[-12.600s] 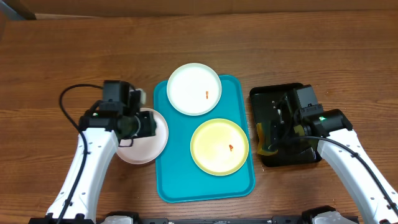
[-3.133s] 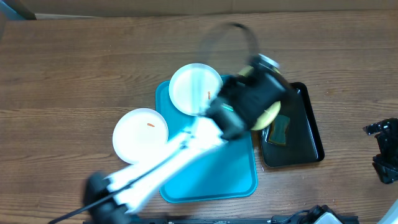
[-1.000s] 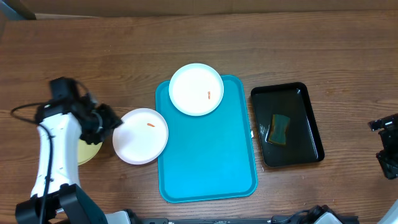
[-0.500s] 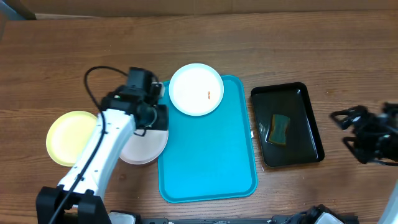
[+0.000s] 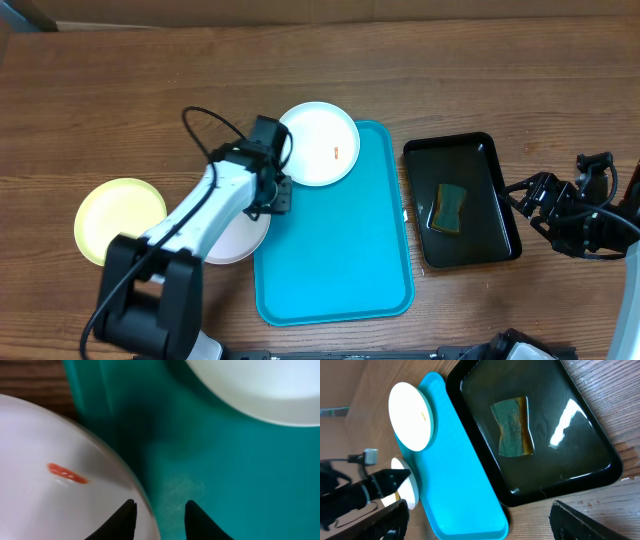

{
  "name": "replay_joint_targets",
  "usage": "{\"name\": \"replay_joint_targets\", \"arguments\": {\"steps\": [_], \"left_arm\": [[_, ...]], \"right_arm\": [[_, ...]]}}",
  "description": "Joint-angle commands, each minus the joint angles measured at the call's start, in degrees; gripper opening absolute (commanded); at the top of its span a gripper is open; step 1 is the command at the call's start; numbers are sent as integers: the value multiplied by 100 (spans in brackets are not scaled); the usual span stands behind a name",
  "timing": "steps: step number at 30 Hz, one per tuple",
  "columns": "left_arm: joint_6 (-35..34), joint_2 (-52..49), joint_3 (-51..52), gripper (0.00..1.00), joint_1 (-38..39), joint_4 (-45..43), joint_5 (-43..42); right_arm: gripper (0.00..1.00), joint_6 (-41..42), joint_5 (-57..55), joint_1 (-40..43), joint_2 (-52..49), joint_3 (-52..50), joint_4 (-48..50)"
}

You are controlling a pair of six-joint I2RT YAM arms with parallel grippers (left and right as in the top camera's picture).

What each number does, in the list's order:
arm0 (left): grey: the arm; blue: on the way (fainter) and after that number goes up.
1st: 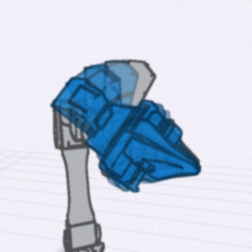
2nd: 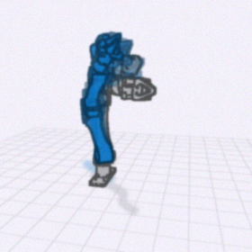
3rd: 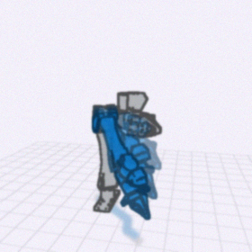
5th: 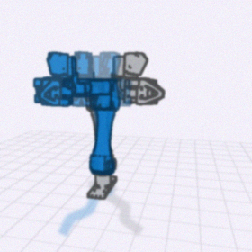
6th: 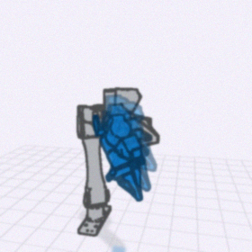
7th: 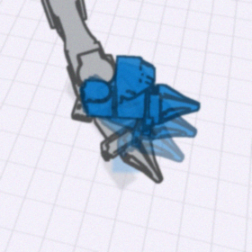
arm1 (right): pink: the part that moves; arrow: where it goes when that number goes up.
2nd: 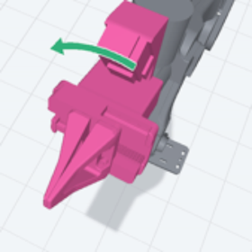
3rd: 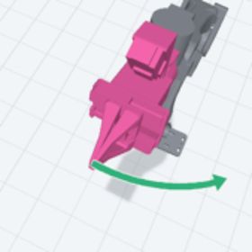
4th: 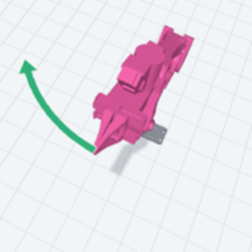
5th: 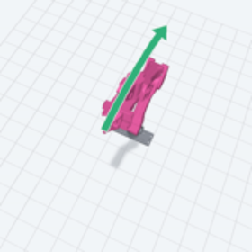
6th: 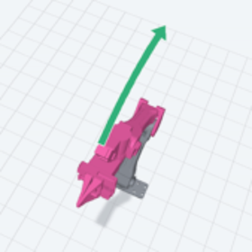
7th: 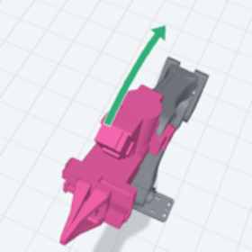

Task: Clean dirty plates on tray and stack at the side
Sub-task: 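Grasp the white plate rim and slide it onto the blue tray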

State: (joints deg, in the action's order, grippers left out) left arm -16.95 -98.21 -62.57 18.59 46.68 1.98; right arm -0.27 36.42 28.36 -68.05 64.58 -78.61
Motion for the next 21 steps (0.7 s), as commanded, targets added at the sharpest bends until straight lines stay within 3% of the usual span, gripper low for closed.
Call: {"name": "replay_joint_targets", "arguments": {"steps": [1,4,17,21], "left_arm": [[-369,-267,70,27,210,-2,-20],[-391,-225,48,5,352,26,-219],[-844,-216,-59,4,2024,-201,-610],[-970,-216,-59,11,2551,-546,-610]], "right_arm": [[91,-101,-35,-35,15,66,26],[91,-101,-33,-35,15,66,48],[91,-101,-35,-35,15,66,94],[92,-13,-37,-35,15,66,92]]}}
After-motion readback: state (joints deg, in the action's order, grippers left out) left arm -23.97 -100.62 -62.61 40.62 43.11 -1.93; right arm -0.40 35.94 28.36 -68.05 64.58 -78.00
